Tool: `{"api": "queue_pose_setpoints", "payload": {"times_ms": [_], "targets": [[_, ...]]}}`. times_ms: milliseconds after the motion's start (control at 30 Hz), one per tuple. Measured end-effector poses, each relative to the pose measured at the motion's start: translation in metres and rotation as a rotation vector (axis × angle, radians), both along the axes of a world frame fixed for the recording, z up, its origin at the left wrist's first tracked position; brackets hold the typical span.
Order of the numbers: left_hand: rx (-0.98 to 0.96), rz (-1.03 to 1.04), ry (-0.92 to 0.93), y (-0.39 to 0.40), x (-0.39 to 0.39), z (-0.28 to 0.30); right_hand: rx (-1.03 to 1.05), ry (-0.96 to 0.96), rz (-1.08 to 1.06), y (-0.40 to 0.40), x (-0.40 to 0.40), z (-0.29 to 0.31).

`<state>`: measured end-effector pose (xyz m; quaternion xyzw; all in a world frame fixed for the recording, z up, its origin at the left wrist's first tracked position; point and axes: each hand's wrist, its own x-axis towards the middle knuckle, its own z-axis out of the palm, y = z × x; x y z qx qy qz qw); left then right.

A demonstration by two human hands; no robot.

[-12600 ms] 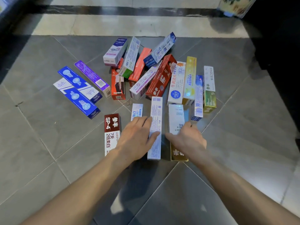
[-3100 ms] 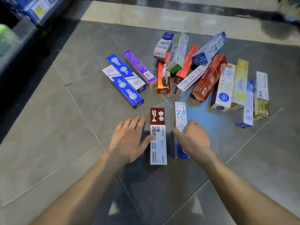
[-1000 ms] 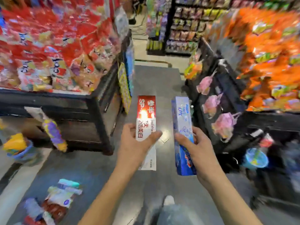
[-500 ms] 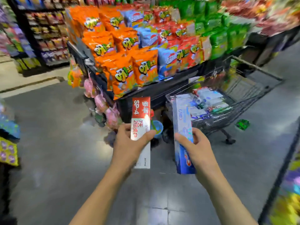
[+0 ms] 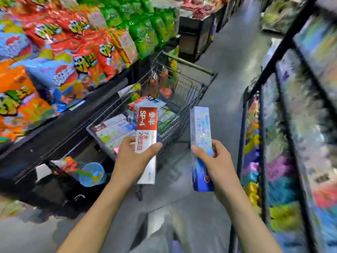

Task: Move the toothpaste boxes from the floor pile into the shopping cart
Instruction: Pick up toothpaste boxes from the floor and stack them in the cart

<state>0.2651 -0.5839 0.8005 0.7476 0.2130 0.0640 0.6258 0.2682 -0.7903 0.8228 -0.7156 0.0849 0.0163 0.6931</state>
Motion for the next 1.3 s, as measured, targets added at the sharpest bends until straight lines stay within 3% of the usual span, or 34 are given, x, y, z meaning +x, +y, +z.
{"api": "queue_pose_setpoints", "payload": {"times_ms": [433,667,867,967,1067,1300], "targets": [[-0.012,-0.111,0.083,-0.097,0.279,-0.042,-0.096,0.056,0.012,-0.1,0.254,-0.01],[0.067,-0.071,0.198,-0.103,0.381,-0.071,-0.121,0.103,0.197,-0.115,0.401,-0.047],[0.151,-0.051,0.368,-0.083,0.445,-0.099,-0.245,0.145,0.51,-0.105,0.526,-0.08],[0.282,-0.056,0.386,-0.064,0.466,-0.116,-0.285,0.109,0.603,-0.09,0.572,-0.1],[0.472,-0.138,0.423,-0.044,0.482,-0.138,-0.274,0.127,0.67,-0.071,0.602,-0.119],[0.571,-0.282,0.505,-0.018,0.51,-0.213,-0.328,0.158,0.788,-0.031,0.636,-0.168]]}}
